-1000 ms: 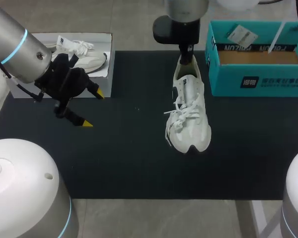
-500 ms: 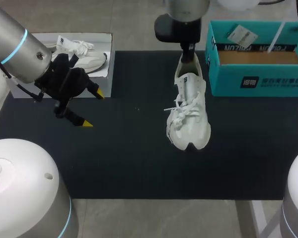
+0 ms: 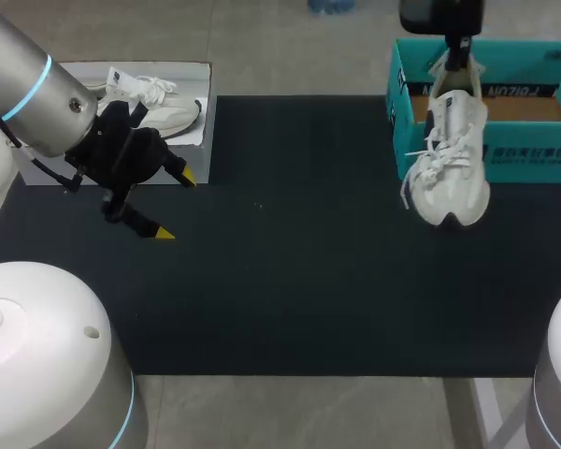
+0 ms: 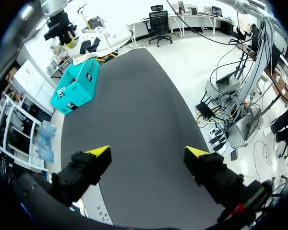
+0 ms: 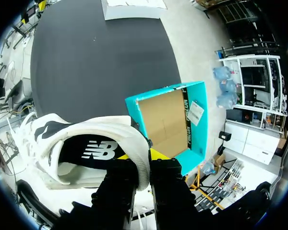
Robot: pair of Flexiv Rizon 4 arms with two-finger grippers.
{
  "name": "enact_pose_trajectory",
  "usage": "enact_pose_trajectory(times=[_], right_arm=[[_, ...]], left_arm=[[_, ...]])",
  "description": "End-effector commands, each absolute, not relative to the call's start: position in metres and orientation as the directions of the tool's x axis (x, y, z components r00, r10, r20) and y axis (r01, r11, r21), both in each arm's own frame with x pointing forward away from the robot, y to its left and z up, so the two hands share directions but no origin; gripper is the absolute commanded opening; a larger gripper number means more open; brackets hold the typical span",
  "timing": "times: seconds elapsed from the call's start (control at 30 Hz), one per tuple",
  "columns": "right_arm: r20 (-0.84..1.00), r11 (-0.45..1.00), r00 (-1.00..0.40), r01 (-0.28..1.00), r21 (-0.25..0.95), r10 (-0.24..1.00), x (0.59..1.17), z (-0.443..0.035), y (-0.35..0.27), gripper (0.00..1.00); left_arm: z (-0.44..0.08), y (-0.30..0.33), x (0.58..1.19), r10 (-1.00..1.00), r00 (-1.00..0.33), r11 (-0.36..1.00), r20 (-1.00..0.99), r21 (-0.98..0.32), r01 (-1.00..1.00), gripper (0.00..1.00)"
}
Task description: Take the shoe out of the shoebox, open the shoe tongue, remove and reinsert the insole, then place the shoe into the shoebox
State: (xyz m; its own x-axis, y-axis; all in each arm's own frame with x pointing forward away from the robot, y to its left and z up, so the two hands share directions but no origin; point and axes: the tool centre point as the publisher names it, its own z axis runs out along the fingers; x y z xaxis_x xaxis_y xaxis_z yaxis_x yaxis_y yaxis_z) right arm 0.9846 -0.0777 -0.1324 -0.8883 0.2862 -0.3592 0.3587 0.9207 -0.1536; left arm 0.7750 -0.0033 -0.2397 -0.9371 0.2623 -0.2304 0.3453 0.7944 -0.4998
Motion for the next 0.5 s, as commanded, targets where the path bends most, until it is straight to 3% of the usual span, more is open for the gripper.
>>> enact_pose_trajectory(times=[0.03,0.5], right_arm=[[-0.339,0.941,-0.893,0.334,-0.054,0.298,1.006,-0.134,-0.152,0.00],[-0.345,0.946,-0.888,0.323,0.002,0.304,1.078,-0.128,-0.252,0.00]], left_arm=[[-0.240,-0.003,0.775,0.262,-0.937,0.796,-0.230,-0.497,0.345,1.00],[-0.240,-0.003,0.775,0.262,-0.937,0.796,-0.230,-0.497,0.345,1.00]])
